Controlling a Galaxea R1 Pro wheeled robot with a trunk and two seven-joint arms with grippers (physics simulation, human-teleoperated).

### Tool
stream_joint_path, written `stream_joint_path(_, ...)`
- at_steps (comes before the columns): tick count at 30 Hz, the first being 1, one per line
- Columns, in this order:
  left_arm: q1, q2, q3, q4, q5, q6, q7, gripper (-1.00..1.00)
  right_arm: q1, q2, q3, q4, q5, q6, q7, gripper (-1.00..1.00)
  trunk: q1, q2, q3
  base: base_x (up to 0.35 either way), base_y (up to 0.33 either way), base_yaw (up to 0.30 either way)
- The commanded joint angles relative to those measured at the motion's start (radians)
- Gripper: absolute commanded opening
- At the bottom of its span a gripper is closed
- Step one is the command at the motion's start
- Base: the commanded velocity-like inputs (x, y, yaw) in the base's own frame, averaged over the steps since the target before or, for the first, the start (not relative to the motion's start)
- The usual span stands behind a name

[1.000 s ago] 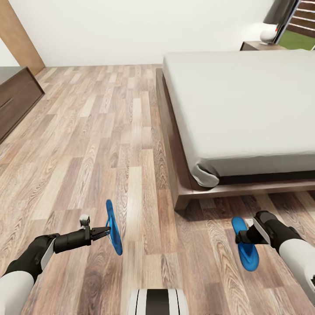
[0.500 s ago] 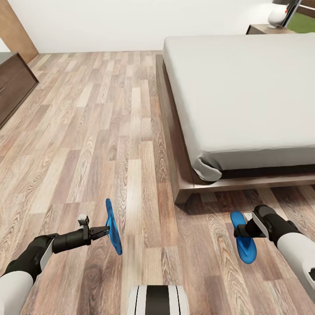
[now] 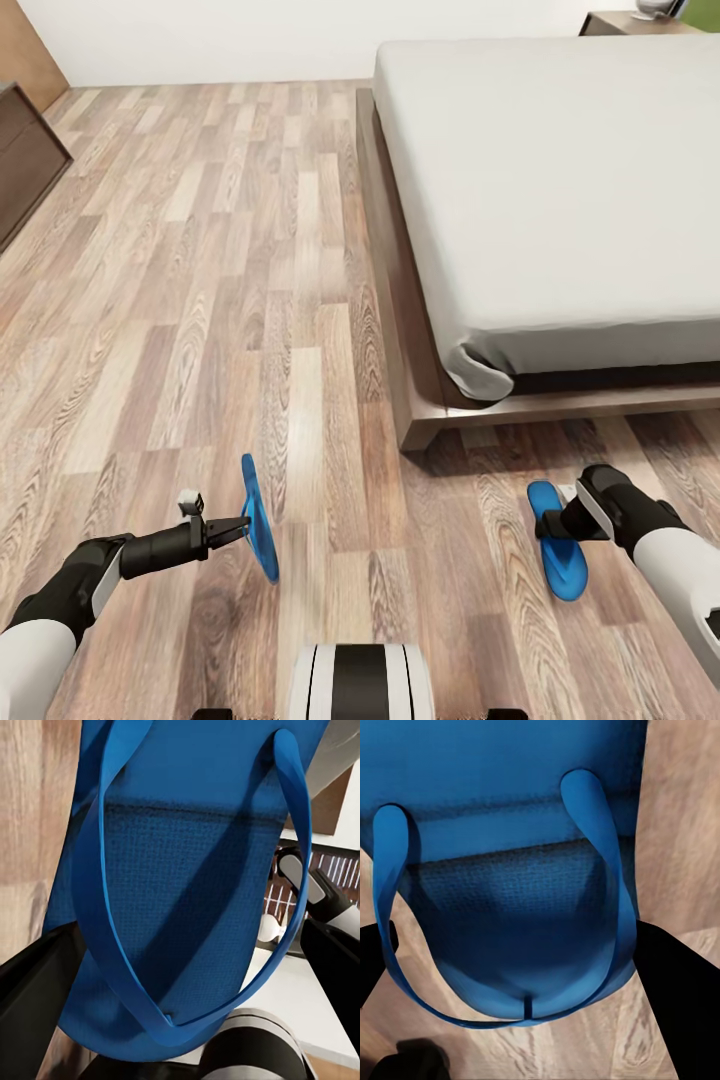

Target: In the bedroom, move the book from the bed onto either nightstand, and place the two sandals side by side next to the bed.

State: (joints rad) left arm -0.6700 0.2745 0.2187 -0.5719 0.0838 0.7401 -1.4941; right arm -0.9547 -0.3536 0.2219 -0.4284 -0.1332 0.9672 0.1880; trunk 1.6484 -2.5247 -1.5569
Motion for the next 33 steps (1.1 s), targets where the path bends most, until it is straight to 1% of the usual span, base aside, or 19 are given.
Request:
stream_joint_path(1, 0.000, 0.000, 0.001, 0.000, 0.001, 0.010, -0.003, -1.00, -0.001, -0.001, 0.008, -0.001, -0.011, 0.004, -0.004, -1.00, 0.000, -0.001, -0.005, 0.000, 0.000, 0.000)
stream_joint_path(12, 0.000, 0.000, 0.001, 0.000, 0.001, 0.010, -0.003, -1.00, -0.020, -0.002, 0.008, -0.001, -0.011, -0.002, -0.005, -1.00, 0.005, -0.003, -0.047, 0.000, 0.000, 0.000)
stream_joint_path(17, 0.000, 0.000, 0.001, 0.000, 0.001, 0.010, -0.004, -1.00, -0.036, -0.002, 0.008, -0.001, -0.012, 0.001, -0.046, -1.00, 0.007, -0.004, -0.066, 0.000, 0.000, 0.000)
stream_joint_path(22, 0.000, 0.001, 0.001, 0.000, 0.001, 0.010, -0.004, -1.00, -0.050, -0.002, 0.008, -0.001, -0.012, 0.004, -0.065, -1.00, 0.007, -0.004, -0.066, 0.000, 0.000, 0.000)
stream_joint_path(33, 0.000, 0.002, 0.001, 0.000, 0.002, 0.010, -0.005, -1.00, -0.074, -0.004, 0.008, -0.001, -0.013, 0.007, -0.068, -1.00, 0.007, -0.004, -0.066, 0.000, 0.000, 0.000)
